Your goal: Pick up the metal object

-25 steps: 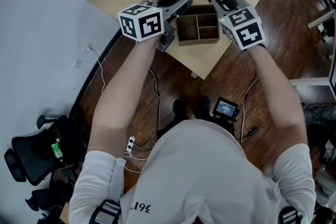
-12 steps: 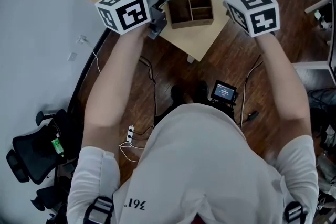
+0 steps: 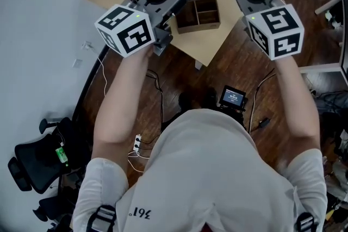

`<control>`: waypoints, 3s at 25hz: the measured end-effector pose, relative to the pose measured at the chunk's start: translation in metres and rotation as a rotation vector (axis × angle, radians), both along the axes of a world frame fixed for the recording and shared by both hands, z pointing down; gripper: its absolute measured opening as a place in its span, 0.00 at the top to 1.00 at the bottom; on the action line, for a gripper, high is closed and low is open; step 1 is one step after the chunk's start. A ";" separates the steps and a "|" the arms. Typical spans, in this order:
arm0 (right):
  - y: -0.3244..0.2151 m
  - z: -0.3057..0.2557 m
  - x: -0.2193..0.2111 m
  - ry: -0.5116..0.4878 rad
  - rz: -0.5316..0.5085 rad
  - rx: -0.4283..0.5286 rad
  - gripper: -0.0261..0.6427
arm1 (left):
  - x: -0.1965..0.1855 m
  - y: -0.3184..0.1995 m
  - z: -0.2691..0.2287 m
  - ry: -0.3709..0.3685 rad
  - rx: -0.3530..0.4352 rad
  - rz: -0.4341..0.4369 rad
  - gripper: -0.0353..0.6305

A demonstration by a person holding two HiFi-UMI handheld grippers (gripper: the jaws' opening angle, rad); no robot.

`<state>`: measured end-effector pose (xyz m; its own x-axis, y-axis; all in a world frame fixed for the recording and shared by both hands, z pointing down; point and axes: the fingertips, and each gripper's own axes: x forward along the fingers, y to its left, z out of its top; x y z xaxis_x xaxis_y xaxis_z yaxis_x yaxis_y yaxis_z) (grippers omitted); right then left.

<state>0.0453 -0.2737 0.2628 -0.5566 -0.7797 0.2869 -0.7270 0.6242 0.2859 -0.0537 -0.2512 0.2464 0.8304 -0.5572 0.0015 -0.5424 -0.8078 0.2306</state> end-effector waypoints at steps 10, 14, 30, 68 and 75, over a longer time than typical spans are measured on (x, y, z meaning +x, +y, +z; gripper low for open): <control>0.028 0.003 0.010 -0.018 0.013 -0.010 0.95 | 0.001 0.030 0.001 0.040 -0.022 -0.004 0.81; 0.040 0.005 0.014 -0.034 0.015 -0.025 0.95 | 0.001 0.042 0.003 0.047 -0.032 0.000 0.81; 0.075 0.029 0.032 -0.097 0.057 -0.094 0.95 | -0.008 0.071 0.025 0.052 -0.069 -0.030 0.81; 0.130 0.087 0.053 -0.173 0.139 -0.254 0.95 | -0.034 0.124 0.082 0.075 -0.216 -0.110 0.81; 0.136 0.099 0.052 -0.172 0.148 -0.279 0.95 | -0.039 0.135 0.096 0.077 -0.256 -0.122 0.81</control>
